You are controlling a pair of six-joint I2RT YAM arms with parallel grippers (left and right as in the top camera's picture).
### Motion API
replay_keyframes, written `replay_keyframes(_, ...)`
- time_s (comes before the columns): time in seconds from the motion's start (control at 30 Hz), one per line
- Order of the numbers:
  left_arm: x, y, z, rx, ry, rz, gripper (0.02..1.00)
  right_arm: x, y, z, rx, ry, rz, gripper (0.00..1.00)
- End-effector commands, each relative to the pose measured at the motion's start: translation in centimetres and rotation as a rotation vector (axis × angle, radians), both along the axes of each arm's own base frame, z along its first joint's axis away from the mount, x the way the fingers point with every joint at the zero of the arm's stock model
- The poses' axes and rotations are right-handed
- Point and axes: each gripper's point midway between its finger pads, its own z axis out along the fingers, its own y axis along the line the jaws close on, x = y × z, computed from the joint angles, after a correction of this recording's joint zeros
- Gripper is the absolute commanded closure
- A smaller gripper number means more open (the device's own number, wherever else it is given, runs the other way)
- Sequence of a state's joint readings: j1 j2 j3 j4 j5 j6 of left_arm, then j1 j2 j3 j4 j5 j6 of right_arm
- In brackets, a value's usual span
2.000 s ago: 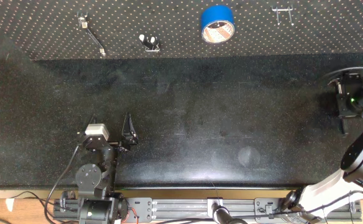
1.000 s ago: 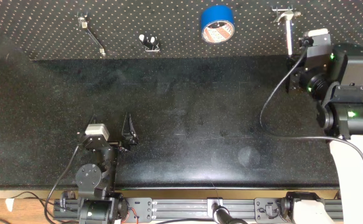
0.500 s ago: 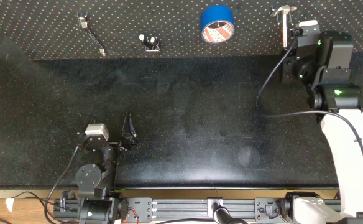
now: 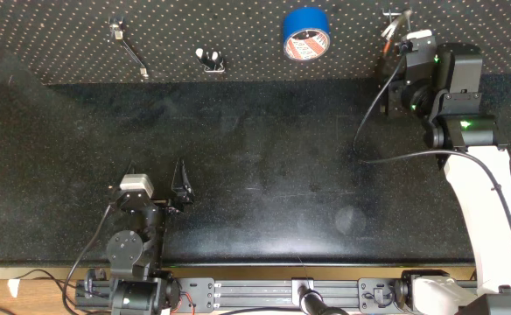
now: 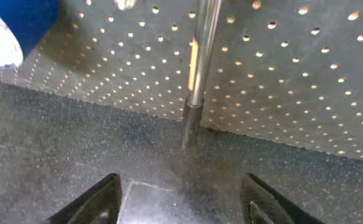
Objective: Place Tools Onto Pegboard
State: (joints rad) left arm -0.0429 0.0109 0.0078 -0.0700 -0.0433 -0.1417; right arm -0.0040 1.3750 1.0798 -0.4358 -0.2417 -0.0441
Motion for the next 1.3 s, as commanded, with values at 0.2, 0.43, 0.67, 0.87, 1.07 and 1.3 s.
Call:
replay_keyframes(0.2,0.0,-0.1,-0.1,0.012,0.002,-0.007,0.020,0.3,0.4,0.3,0.001,-0.016,0.011,0.093)
replay_keyframes(0.43,0.0,-0.1,-0.1,0.012,0.002,-0.007,0.023,0.3,0.4,0.3,0.000,-0.016,0.011,0.051)
replay_keyframes(0.67,0.0,-0.1,-0.1,0.012,0.002,-0.007,0.023,-0.6,0.4,-0.1,0.030,0.031,-0.012,0.031)
replay_keyframes(0.87,0.0,-0.1,-0.1,0.012,0.002,-0.007,0.023,-3.7,0.4,0.0,0.029,0.108,-0.013,0.018)
replay_keyframes(1.07,0.0,-0.1,-0.1,0.012,0.002,-0.007,0.023,-8.2,-2.4,-1.1,0.015,0.254,-0.107,0.012)
replay_keyframes(1.3,0.0,-0.1,-0.1,0.012,0.002,-0.007,0.020,-8.7,-2.3,-1.9,-0.002,-0.215,-0.084,0.007)
